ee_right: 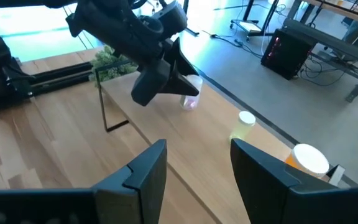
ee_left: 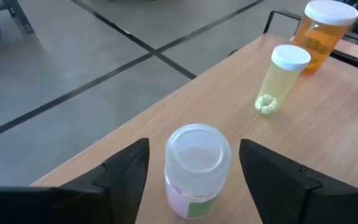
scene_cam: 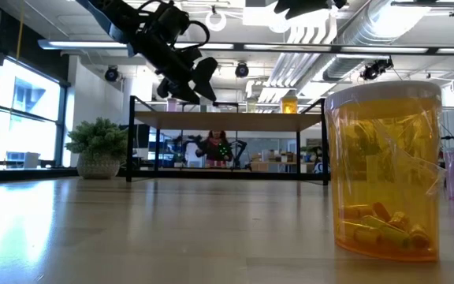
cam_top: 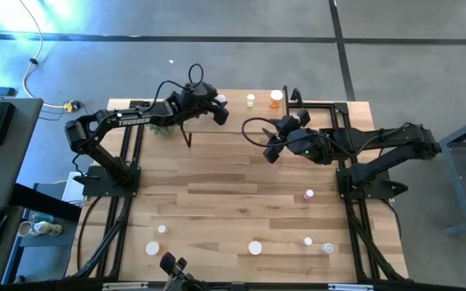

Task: Pick and place medicine bottles onto shelf by color
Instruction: Put the right orange pill bottle on the shelf aligned with the other orange pill bottle

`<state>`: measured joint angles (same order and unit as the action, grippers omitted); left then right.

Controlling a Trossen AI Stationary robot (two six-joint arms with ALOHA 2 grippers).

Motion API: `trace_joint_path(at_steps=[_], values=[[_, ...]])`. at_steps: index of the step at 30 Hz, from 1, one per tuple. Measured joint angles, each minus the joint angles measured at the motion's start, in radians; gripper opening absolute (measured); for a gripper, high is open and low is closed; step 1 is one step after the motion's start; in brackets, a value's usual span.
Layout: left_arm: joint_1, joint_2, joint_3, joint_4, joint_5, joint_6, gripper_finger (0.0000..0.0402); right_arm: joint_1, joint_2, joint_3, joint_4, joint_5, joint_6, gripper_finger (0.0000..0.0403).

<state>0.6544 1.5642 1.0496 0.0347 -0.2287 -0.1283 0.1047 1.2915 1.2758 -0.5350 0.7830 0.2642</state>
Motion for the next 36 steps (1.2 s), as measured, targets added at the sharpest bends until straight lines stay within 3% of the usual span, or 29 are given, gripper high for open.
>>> trace_joint_path(at_steps=[12, 22, 30, 36], values=[[0.0, -0.035, 0.0, 0.05, 0.008, 0.011, 0.0241, 0.0, 0.0, 0.0, -0.007, -0.004, -0.003, 0.017], [-0.006, -0.154, 0.0, 0.017, 0.052, 0.077, 0.0241, 0.0, 0.0, 0.0, -0.007, -0.045, -0.003, 0.017], [-0.047, -0.271, 0.002, -0.125, 0.198, 0.137, 0.0241, 0.0, 0.0, 0.0, -0.048, -0.189, -0.016, 0.0176], [-0.127, -0.297, 0.002, -0.283, 0.203, 0.149, 0.0241, 0.0, 0.0, 0.0, -0.052, -0.301, -0.011, 0.021]])
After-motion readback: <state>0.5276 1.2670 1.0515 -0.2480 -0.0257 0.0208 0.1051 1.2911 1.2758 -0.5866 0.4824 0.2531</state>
